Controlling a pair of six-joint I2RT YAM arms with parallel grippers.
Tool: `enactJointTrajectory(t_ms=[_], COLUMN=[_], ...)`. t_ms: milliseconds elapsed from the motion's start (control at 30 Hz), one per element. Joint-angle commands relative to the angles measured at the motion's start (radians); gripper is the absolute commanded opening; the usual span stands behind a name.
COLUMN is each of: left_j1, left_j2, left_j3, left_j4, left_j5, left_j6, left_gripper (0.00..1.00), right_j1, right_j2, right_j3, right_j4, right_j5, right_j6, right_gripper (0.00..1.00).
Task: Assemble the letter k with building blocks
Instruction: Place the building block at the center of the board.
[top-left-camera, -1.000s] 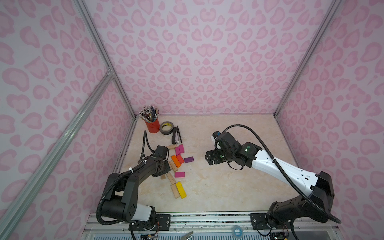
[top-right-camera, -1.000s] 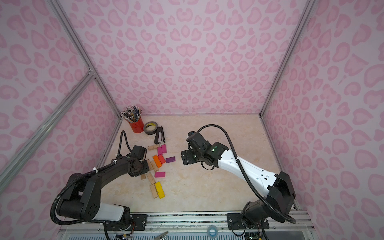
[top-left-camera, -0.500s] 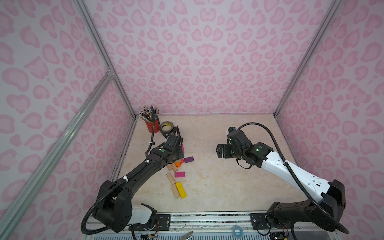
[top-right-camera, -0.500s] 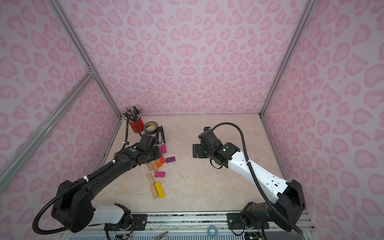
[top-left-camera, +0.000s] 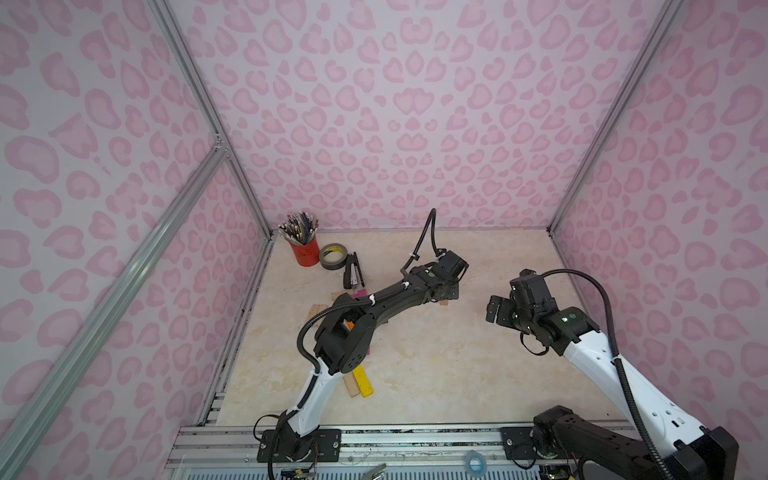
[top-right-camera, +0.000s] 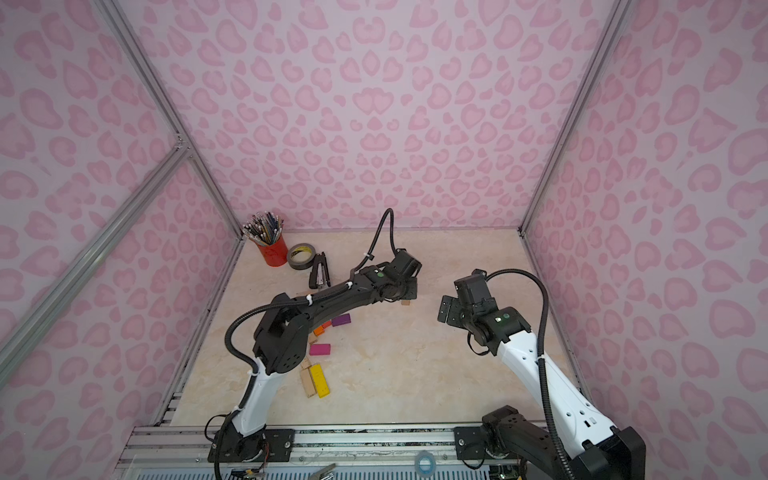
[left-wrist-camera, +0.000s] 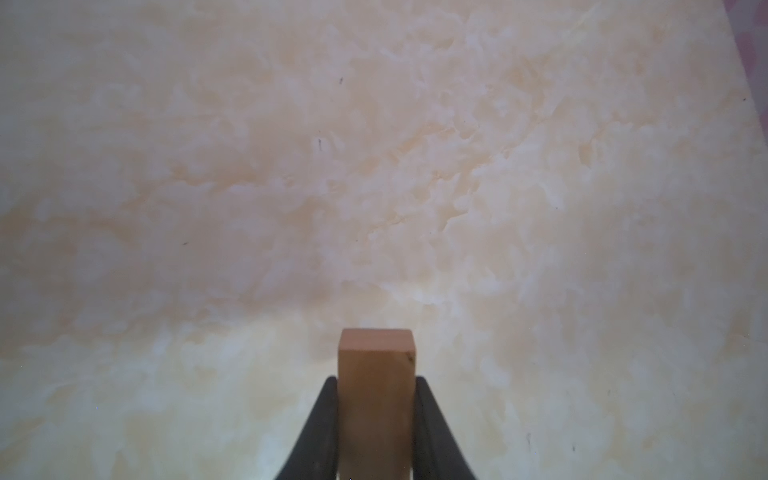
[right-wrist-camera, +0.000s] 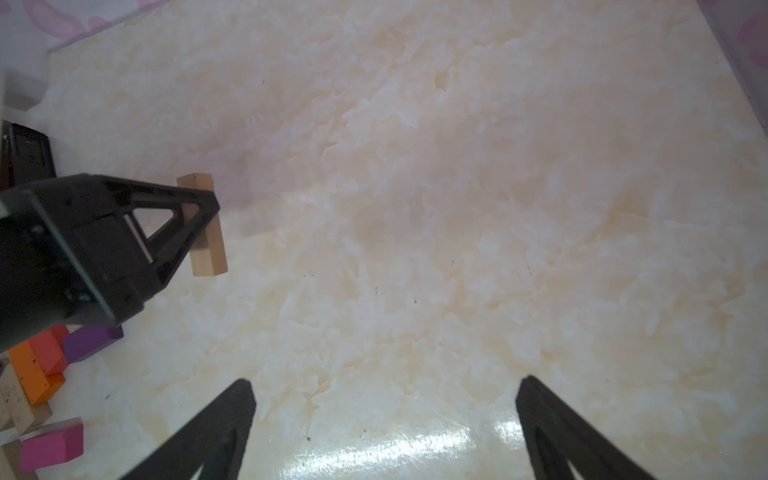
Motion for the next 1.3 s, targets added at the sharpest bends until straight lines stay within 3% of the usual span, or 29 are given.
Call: enactJointTrajectory(t_ms=[0, 233, 367, 500, 700, 900, 1000, 1267], left_j1=[-0.017, -0.034, -0.036, -0.037, -0.037, -0.030, -0.014, 0.100], left_j2=[0.101, 0.255, 0.277, 0.269, 0.217, 0.101, -0.045, -0.570], left_j3=[0.127, 0.285, 0.297, 0.297, 0.297, 0.272, 0.144, -0.432], left_j4=[-0.093, -0.153, -0.157, -0.156, -0.151, -0.134, -0.057, 0.253], left_j5=[0.002, 0.014, 0.025, 0.022, 0.021, 0.017, 0.027, 0.098], left_j6=[0.036, 0.046, 0.051, 0.061, 0.070, 0.084, 0.088, 0.090], left_gripper=[0.11, 0.13, 0.23, 0.35, 0.44, 0.44, 0.44, 0.44], right_j1=[-0.015, -0.027, -0.029, -0.028, -0.030, -0.030, -0.030, -0.014], right_j2=[-0.034, -0.057, -0.055, -0.047, -0.028, -0.011, 0.005, 0.148], right_j3=[-0.025, -0.045, -0.048, -0.041, -0.023, -0.004, 0.008, 0.058], right_j4=[-0.043, -0.065, -0.066, -0.067, -0.066, -0.066, -0.056, 0.003], right_j5=[0.015, 0.014, 0.012, 0.012, 0.008, 0.005, -0.010, -0.095], right_j6=[-0.008, -0.002, 0.004, 0.003, -0.002, -0.001, -0.003, -0.019], right_gripper=[1.00, 1.00, 1.00, 1.00, 1.00, 1.00, 0.99, 0.94])
